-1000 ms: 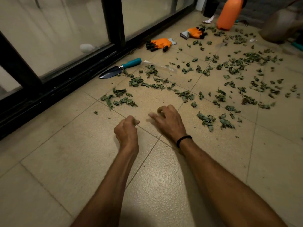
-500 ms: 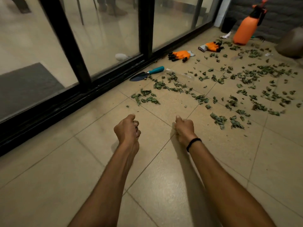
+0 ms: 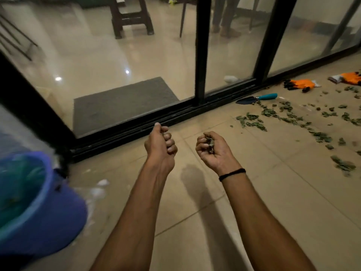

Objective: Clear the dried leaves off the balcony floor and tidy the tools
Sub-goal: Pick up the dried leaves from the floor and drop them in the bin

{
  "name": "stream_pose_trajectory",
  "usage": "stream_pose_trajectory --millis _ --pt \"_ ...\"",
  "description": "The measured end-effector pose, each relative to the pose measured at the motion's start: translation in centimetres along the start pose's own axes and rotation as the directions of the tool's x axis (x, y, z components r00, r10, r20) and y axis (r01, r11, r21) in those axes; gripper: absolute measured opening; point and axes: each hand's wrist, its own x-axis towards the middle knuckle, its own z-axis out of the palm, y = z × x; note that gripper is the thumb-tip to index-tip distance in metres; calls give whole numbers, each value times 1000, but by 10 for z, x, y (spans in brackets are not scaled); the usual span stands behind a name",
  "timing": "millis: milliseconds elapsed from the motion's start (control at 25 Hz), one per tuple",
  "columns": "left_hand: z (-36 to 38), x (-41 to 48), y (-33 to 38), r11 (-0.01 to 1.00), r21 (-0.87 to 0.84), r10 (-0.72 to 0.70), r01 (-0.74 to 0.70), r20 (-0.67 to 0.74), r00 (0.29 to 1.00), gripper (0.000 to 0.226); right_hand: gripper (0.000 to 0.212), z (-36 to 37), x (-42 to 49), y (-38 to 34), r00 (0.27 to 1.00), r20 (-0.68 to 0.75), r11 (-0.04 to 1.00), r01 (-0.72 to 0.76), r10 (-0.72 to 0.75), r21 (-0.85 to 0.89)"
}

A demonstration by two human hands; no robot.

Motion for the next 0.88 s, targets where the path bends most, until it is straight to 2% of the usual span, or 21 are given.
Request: stream_pose_trajectory --millis 120,280,480,560,600,640,720,760,800,880 --pt "-37 -11 47 996 -75 54 -55 -15 998 34 14 41 -1 57 991 57 990 -115 120 -82" --pt "-91 -34 103 964 -191 157 -188 -165 974 34 11 91 -12 129 958 109 959 -251 266 -132" --pt "-170 -67 172 846 -276 325 -457 -412 851 35 19 162 -29 219 923 178 918 -286 341 -274" --pt "-200 -75 192 823 -184 379 -537 -525 762 37 23 187 -35 256 930 216 896 -194 297 -399" --pt "-213 -77 197 831 -80 408 -551 -586 700 38 24 196 -36 275 938 242 864 -102 249 -493" --pt "-223 -78 200 839 41 441 -543 -637 632 38 24 203 -35 294 943 270 804 4 194 -594" --pt "-235 -76 199 836 233 497 -497 -705 506 42 33 211 -35 323 929 337 602 183 153 -777" --pt "-237 -74 198 838 285 508 -466 -719 474 43 42 213 -34 331 924 349 512 226 157 -829" --pt "-241 -70 197 840 317 514 -439 -725 458 44 47 214 -34 336 921 351 474 236 169 -848" --pt "-243 -64 196 836 353 528 -420 -726 441 45 41 209 -31 338 912 351 536 191 214 -823"
